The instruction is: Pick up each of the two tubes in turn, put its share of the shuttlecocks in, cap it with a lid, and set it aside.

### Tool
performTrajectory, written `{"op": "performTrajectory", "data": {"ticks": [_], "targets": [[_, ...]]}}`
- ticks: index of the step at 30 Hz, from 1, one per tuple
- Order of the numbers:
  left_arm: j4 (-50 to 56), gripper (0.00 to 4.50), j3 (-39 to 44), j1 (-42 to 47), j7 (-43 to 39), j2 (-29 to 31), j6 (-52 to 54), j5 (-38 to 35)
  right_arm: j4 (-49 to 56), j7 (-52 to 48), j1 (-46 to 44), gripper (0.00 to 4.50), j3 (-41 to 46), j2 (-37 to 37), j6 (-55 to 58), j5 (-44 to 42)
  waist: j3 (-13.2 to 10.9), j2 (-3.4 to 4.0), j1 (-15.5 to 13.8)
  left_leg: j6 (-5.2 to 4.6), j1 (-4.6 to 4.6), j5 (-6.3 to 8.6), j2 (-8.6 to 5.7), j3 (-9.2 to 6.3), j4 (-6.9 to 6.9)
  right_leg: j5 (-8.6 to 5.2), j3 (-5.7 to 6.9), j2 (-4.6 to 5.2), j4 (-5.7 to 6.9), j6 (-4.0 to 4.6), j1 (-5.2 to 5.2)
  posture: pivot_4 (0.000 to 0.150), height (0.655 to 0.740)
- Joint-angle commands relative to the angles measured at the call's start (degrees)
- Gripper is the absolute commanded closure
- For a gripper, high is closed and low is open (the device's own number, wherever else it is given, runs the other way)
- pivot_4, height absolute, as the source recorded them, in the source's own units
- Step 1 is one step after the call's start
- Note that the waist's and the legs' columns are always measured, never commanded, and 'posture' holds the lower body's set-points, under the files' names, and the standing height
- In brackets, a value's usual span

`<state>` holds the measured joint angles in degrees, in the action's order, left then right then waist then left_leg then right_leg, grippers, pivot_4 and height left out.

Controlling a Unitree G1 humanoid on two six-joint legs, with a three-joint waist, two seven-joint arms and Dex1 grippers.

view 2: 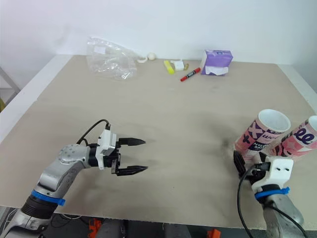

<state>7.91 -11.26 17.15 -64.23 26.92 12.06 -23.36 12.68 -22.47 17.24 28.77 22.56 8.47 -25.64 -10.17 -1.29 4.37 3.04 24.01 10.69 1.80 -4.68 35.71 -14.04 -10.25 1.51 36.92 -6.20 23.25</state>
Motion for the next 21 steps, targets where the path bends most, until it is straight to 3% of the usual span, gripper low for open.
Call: {"op": "performTrajectory", "data": {"ticks": [1, 8, 15, 21], "targets": [[-1.47, 0.0, 0.9, 1.14, 0.49, 0.18, -2.23, 1.45, 4.37, -2.72, 5.45, 0.03, 3.49, 0.59, -1.45, -1.14, 0.0, 0.0, -0.04, 0.0, 0.01, 0.0, 0.0, 0.0, 0.0, 0.0, 0.0, 0.0, 0.0, 0.0, 0.0, 0.15, 0.74], [-4.45, 0.0, 1.84, 1.91, 2.5, 0.99, -4.0, 4.45, 8.0, -16.15, 11.16, 0.03, 0.64, 6.2, -7.77, -0.77, 0.02, 0.04, 0.27, 0.0, -0.06, 0.0, 0.02, 0.1, 0.01, 0.02, -0.01, 0.04, 0.0, 0.04, 0.03, 0.15, 0.74], [-4.62, 0.0, 2.46, 0.85, 2.48, 3.38, -5.43, 5.89, 9.1, -26.64, 2.95, 0.03, -9.02, 11.01, -7.94, -2.08, 0.01, -0.01, 0.46, 0.01, -0.17, 0.0, 0.06, 0.12, 0.0, 0.06, -0.01, 0.01, 0.0, 0.09, -0.03, 0.15, 0.74], [-5.2, 0.0, 3.68, 0.84, 3.36, 4.9, -7.13, 6.84, 2.5, -33.61, -7.26, 0.03, -15.18, 14.5, -7.26, -1.68, -0.04, -0.1, 0.25, 0.01, -0.13, 0.0, 0.06, 0.11, -0.03, 0.02, -0.01, 0.0, 0.0, 0.06, -0.03, 0.15, 0.74]]}}
